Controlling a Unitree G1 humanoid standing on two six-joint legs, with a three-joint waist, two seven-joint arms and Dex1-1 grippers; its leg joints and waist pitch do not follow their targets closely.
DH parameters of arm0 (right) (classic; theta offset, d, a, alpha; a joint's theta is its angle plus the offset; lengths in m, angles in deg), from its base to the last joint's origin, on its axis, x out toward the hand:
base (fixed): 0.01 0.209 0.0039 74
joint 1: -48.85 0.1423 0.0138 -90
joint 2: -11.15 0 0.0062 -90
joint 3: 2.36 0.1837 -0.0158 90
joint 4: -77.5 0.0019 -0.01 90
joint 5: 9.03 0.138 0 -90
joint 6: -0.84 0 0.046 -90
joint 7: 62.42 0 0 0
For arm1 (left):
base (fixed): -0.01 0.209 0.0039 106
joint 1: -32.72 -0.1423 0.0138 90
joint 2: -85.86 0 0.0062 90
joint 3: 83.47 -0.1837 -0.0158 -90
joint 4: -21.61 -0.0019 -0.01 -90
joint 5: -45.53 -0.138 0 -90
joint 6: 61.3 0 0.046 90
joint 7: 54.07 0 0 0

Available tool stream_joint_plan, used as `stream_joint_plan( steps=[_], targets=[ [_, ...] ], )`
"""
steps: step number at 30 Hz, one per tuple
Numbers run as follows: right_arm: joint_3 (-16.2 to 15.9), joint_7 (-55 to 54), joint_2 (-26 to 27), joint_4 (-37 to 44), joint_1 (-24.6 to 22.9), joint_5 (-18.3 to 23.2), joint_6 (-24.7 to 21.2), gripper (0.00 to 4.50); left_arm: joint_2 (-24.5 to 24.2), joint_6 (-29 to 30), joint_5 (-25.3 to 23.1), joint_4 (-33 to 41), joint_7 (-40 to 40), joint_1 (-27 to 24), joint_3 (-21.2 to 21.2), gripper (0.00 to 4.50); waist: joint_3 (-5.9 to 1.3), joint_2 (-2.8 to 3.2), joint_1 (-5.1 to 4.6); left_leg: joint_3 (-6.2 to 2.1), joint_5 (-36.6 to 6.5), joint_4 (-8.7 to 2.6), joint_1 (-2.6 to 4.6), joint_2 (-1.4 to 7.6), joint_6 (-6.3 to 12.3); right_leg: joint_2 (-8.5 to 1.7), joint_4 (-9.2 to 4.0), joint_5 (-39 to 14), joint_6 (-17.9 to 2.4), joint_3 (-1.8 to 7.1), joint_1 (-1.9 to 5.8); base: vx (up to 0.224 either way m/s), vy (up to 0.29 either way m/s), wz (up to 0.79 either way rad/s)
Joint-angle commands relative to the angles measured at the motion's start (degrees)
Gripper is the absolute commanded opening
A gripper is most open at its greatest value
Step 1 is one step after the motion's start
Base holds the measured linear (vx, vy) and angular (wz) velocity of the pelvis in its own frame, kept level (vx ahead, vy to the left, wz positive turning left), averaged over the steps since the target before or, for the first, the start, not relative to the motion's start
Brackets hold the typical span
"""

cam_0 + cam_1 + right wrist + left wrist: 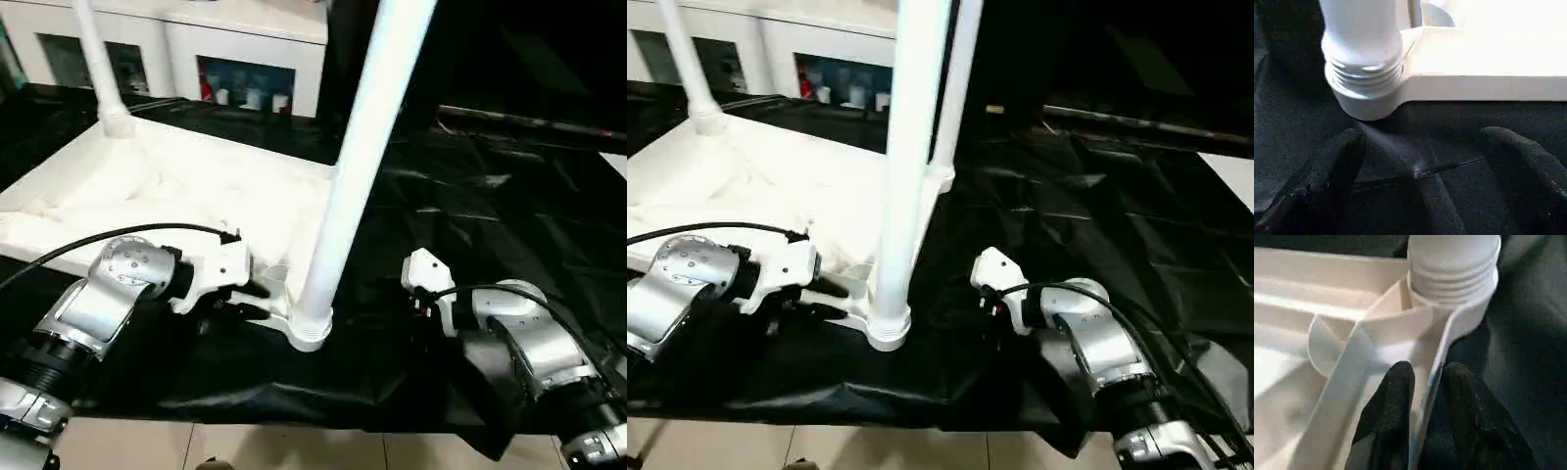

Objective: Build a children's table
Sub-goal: Rotate table base

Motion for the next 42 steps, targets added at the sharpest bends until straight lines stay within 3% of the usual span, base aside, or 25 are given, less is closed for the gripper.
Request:
stream_joint_plan(
  steps=[1,2,3,4,17,20,22,27,31,34,36,42],
  targets=[
    [0.0,0.5,-1.1,0.9,-0.1,0.2,-0.5,4.25,0.1,-1.4,-1.1,-0.4,-0.2,1.0,-0.6,0.87,-3.45,1.48,0.1,-0.21,-13.0,-4.15,0.48,1.3,-0.87,-4.68,-4.67,-15.1,-7.5,3.33,2.9,0.0,0.0,0.0],
    [0.0,0.5,-1.1,1.0,-0.1,0.2,-0.6,4.25,0.2,-1.9,-1.5,-0.9,-0.3,1.1,-0.7,0.87,-3.5,1.45,0.11,-0.23,-13.0,-4.16,0.46,1.32,-0.94,-4.68,-4.57,-14.6,-7.7,3.32,2.95,0.0,0.0,0.0],
    [-0.1,0.6,-1.2,0.7,-0.1,0.1,-0.4,4.25,0.3,-2.4,-2.2,-1.3,-0.1,1.2,-1.1,0.76,-3.44,0.9,0.04,-0.19,-12.9,-4.15,0.39,1.31,-0.78,-4.62,-4.65,-14.7,-7.7,3.29,2.94,0.0,0.0,0.0],
    [-0.1,0.6,-1.2,0.4,-0.1,0.1,-0.2,4.25,0.4,-3.0,-2.7,-1.7,0.0,1.2,-1.5,0.52,-3.49,1.1,0.14,-0.24,-12.4,-4.12,0.31,1.27,-0.69,-4.73,-4.54,-14.7,-7.6,3.32,3.03,0.0,0.0,0.0],
    [-0.8,-0.2,-1.1,-1.5,0.3,-1.3,1.8,4.25,1.7,-7.6,-8.0,-8.4,0.6,3.0,-4.5,0.04,-3.46,1.01,-0.15,-0.28,-12.3,-4.06,0.19,1.24,-0.69,-4.84,-4.68,-16.3,-6.8,3.32,3.05,0.0,0.0,0.0],
    [-0.4,-1.1,-0.8,-1.6,0.3,-1.2,2.1,4.25,1.5,-3.2,-7.0,-6.4,-1.4,2.2,-4.5,0.04,-3.48,1.06,-0.38,-0.28,-12.4,-4.11,0.22,1.31,-0.87,-4.9,-4.59,-16.5,-7.1,3.34,3.08,0.0,0.0,0.0],
    [0.4,-2.6,-0.4,-2.0,0.6,-1.0,2.4,4.25,3.5,7.7,-3.8,-1.9,-0.5,1.4,-2.8,0.04,-3.54,1.26,-0.58,-0.24,-11.8,-4.09,0.29,1.41,-1.21,-4.89,-4.22,-14.8,-8.2,3.38,3.08,0.0,0.0,0.0],
    [1.0,-3.9,0.1,-2.9,1.5,-1.0,2.3,4.25,6.3,15.5,-2.6,0.4,3.1,0.9,-2.0,0.04,-3.52,1.17,-0.54,-0.1,-10.8,-3.85,0.08,1.15,-0.31,-4.72,-4.41,-13.8,-9.2,3.32,3.17,0.0,0.0,0.0],
    [1.1,-5.0,0.5,-3.0,2.1,-1.3,2.2,4.25,9.1,20.3,-5.5,0.1,9.4,0.3,-1.8,0.04,-3.45,1.05,-0.55,-0.14,-11.6,-3.81,-0.01,1.04,0.15,-4.71,-4.9,-17.4,-7.5,3.24,3.25,0.0,0.0,0.0],
    [1.1,-6.4,1.1,-2.7,2.6,-1.2,1.9,4.25,10.4,25.6,-9.6,1.3,14.8,-0.6,-1.8,0.04,-3.14,1.01,-0.69,-0.18,-13.2,-3.88,0.23,1.05,0.28,-4.62,-5.44,-21.0,-6.3,3.11,2.9,0.0,0.0,0.0],
    [1.1,-7.1,1.4,-2.6,2.9,-1.1,1.6,4.25,10.9,26.9,-10.2,3.0,17.0,-1.3,-1.6,0.04,-2.99,0.78,-0.93,-0.43,-15.2,-4.03,0.3,0.93,0.25,-4.82,-6.14,-27.1,-4.2,2.89,2.91,0.0,0.0,0.0],
    [0.7,-7.7,1.9,-2.3,3.0,-1.0,1.1,4.25,11.1,27.0,-9.9,4.8,19.3,-1.9,-1.8,0.04,-3.11,0.7,-1.17,-0.47,-15.0,-3.88,0.4,0.72,1.01,-4.66,-6.46,-28.9,-2.8,2.77,2.62,0.0,0.0,0.0]
  ],
)
